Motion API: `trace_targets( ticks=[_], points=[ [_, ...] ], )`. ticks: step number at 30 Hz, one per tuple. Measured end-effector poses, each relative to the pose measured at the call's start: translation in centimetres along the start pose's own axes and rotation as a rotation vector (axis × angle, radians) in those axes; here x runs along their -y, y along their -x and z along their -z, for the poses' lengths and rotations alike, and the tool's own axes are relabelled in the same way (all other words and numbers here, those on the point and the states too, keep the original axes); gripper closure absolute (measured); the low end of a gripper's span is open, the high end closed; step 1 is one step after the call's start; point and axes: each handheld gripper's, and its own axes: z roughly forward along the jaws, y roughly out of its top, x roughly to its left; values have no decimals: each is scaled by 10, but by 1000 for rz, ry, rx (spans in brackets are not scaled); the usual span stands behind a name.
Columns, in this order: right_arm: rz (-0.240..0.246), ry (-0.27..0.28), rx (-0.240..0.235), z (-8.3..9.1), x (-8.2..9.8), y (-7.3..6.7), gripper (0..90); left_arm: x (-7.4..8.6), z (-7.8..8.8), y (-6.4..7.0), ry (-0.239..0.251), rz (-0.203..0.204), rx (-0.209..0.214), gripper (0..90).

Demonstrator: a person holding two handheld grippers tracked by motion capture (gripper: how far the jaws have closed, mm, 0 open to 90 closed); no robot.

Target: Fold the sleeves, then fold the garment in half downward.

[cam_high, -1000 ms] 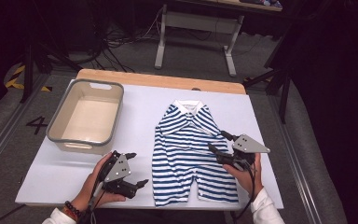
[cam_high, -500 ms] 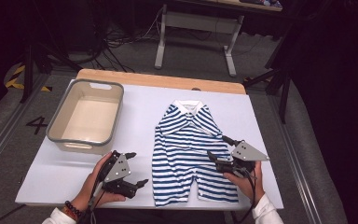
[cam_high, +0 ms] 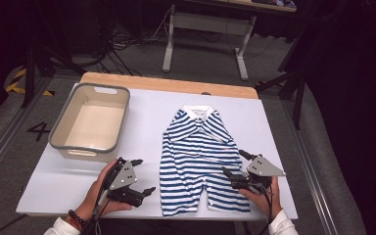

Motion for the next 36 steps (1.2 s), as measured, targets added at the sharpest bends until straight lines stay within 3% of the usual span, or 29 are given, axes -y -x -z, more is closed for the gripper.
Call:
trace_targets(
  ticks=[8,29,36],
  points=[
    [18,-47,-14,-1,13,-6,172,2,1,0,-4,2,-5,79],
    [15,-54,-17,-4,16,-6,172,4,-1,-2,-11,25,-7,79],
    [-16,-49,-17,-7,14,-1,183,-4,-11,-10,-18,38,-34,107]
  ],
)
